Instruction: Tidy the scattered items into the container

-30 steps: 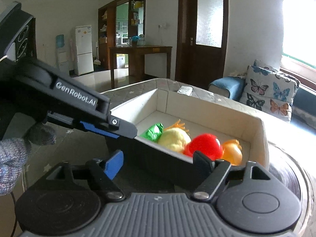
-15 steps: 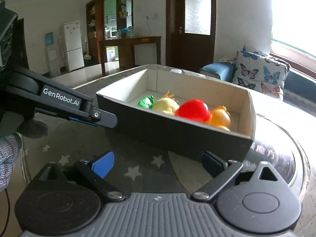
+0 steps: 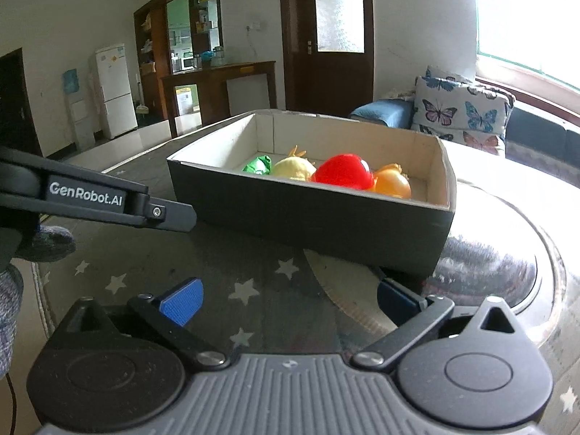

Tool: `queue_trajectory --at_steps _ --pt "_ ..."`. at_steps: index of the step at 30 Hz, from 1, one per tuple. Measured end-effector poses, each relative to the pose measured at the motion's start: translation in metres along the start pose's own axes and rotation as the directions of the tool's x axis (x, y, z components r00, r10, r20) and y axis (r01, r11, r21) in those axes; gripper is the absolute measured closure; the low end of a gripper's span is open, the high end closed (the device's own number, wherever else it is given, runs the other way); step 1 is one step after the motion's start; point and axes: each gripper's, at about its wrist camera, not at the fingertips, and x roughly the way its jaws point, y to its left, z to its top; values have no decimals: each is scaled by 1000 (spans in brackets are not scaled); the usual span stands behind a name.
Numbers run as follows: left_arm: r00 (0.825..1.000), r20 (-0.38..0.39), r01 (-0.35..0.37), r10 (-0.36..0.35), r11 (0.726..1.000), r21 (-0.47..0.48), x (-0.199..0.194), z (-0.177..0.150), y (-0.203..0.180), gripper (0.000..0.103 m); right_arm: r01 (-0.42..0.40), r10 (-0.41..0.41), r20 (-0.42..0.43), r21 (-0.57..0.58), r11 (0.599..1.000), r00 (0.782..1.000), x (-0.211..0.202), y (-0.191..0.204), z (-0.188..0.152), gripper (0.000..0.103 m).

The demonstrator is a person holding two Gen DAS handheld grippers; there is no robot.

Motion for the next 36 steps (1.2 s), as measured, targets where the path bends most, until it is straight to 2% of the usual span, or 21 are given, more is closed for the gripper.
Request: queue_trajectory --at_steps 10,18,36 --pt "999 35 -20 19 999 30 -5 0 -7 73 27 -27 -2 3 1000 1000 -2 5 1 0" --pt "1000 21 -12 12 1000 18 -1 2 -7 72 23 -21 -23 62 998 1000 -1 0 2 0" --pt "1000 -27 -11 12 999 38 24 15 -11 72 63 -54 -80 110 992 995 23 -16 15 0"
